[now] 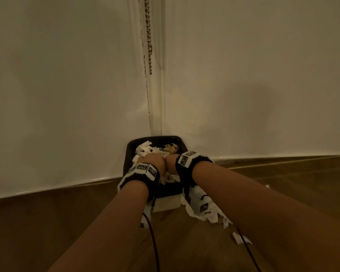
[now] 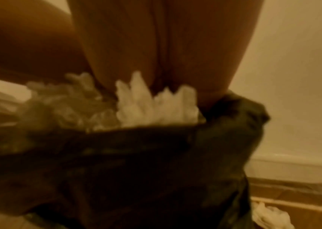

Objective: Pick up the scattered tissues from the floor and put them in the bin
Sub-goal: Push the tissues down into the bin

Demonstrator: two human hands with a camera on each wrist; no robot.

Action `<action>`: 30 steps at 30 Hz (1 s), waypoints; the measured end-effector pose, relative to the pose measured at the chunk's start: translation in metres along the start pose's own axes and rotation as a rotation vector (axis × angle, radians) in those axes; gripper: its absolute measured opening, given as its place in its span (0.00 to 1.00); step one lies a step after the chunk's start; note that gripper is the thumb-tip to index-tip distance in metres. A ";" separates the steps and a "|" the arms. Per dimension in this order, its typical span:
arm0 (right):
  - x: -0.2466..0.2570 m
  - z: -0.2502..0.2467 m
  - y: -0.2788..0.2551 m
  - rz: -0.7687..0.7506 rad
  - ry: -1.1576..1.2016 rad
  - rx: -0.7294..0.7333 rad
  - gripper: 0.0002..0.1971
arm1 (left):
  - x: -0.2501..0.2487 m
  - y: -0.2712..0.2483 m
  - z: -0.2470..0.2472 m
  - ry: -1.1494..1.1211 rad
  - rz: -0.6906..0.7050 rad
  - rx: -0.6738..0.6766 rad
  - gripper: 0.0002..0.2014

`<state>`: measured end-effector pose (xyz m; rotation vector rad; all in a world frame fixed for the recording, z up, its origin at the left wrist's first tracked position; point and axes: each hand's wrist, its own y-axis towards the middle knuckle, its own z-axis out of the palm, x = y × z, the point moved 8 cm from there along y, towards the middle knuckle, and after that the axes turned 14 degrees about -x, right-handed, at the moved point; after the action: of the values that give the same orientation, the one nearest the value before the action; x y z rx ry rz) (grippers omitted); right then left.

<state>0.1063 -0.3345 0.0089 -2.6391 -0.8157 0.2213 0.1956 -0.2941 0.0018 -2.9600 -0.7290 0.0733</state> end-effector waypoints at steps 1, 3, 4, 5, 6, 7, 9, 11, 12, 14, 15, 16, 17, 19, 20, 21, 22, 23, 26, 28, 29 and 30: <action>0.005 -0.002 -0.006 -0.038 0.015 0.004 0.38 | 0.000 -0.001 -0.004 0.010 -0.023 -0.008 0.20; 0.009 -0.010 -0.008 -0.082 0.088 -0.033 0.40 | -0.001 -0.005 -0.020 0.002 -0.035 -0.111 0.19; 0.012 -0.023 -0.012 -0.115 0.188 -0.097 0.35 | -0.001 -0.009 -0.032 -0.019 -0.034 -0.178 0.19; 0.010 -0.038 -0.017 -0.116 0.272 -0.156 0.27 | -0.003 -0.014 -0.047 -0.046 -0.039 -0.261 0.19; 0.003 -0.051 -0.021 -0.095 0.378 -0.235 0.20 | -0.006 -0.018 -0.063 -0.072 -0.030 -0.374 0.18; -0.009 -0.064 -0.025 -0.078 0.477 -0.330 0.17 | -0.011 -0.023 -0.080 -0.094 -0.012 -0.509 0.16; -0.044 -0.081 -0.034 -0.027 0.654 -0.489 0.15 | -0.030 -0.034 -0.111 -0.200 0.072 -0.691 0.13; -0.084 -0.083 -0.039 0.049 0.759 -0.546 0.15 | -0.064 -0.043 -0.130 -0.337 0.240 -0.746 0.11; -0.103 -0.080 -0.043 0.086 0.795 -0.558 0.15 | -0.083 -0.046 -0.132 -0.405 0.315 -0.717 0.10; -0.137 -0.065 -0.048 0.156 0.820 -0.564 0.13 | -0.119 -0.049 -0.118 -0.494 0.377 -0.567 0.09; -0.152 -0.053 -0.048 0.195 0.824 -0.561 0.12 | -0.134 -0.050 -0.102 -0.494 0.373 -0.479 0.09; -0.166 -0.039 -0.049 0.234 0.814 -0.552 0.12 | -0.148 -0.051 -0.083 -0.477 0.360 -0.391 0.09; -0.178 -0.024 -0.050 0.267 0.796 -0.538 0.12 | -0.162 -0.052 -0.063 -0.456 0.342 -0.306 0.10; -0.195 0.009 -0.051 0.316 0.744 -0.496 0.12 | -0.184 -0.056 -0.017 -0.407 0.296 -0.142 0.11; -0.201 0.026 -0.051 0.326 0.703 -0.472 0.11 | -0.191 -0.058 0.008 -0.380 0.275 -0.069 0.12; -0.204 0.042 -0.052 0.321 0.654 -0.444 0.11 | -0.196 -0.059 0.031 -0.355 0.257 -0.009 0.13; -0.206 0.058 -0.053 0.301 0.605 -0.409 0.11 | -0.198 -0.060 0.054 -0.338 0.235 0.035 0.13; -0.204 0.074 -0.053 0.266 0.560 -0.367 0.11 | -0.197 -0.060 0.075 -0.337 0.207 0.072 0.14; -0.192 0.122 -0.052 0.141 0.387 -0.203 0.15 | -0.185 -0.057 0.119 -0.307 0.113 0.093 0.15; -0.186 0.150 -0.047 0.111 0.281 -0.108 0.18 | -0.173 -0.054 0.136 -0.322 0.040 0.060 0.14; -0.184 0.162 -0.045 0.113 0.254 -0.062 0.19 | -0.168 -0.052 0.142 -0.337 0.012 0.044 0.14; -0.183 0.172 -0.043 0.114 0.238 -0.024 0.21 | -0.164 -0.051 0.149 -0.345 -0.005 0.036 0.15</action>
<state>-0.1094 -0.3544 -0.1253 -2.6697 -0.5944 -0.0733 0.0170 -0.3142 -0.1369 -2.9423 -0.7590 0.6026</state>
